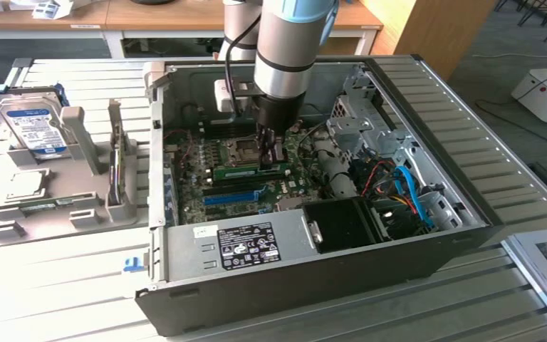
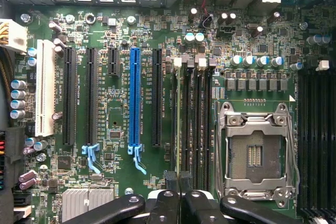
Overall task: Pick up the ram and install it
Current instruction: 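Insert the ram into the slot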
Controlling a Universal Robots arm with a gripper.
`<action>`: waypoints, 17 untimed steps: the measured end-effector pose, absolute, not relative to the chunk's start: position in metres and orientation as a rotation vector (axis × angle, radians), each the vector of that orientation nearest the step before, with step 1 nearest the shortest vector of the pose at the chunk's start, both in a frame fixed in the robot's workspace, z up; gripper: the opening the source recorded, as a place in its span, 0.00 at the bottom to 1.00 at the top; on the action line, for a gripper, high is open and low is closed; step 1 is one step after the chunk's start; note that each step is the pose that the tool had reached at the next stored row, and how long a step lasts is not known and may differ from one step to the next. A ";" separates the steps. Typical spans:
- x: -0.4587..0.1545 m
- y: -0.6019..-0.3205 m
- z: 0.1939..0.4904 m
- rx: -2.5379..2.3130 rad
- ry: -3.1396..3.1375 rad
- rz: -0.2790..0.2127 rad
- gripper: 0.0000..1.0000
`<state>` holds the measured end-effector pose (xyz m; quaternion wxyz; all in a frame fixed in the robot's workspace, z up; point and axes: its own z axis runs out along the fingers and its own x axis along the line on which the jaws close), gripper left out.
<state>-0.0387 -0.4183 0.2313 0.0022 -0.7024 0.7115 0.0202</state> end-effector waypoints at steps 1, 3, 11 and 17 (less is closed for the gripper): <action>-0.039 -0.418 0.231 -2.204 2.232 0.063 0.11; -0.039 -0.418 0.231 -2.204 2.232 0.063 0.11; -0.039 -0.418 0.231 -2.203 2.231 0.061 0.11; -0.039 -0.418 0.230 -2.202 2.230 0.059 0.11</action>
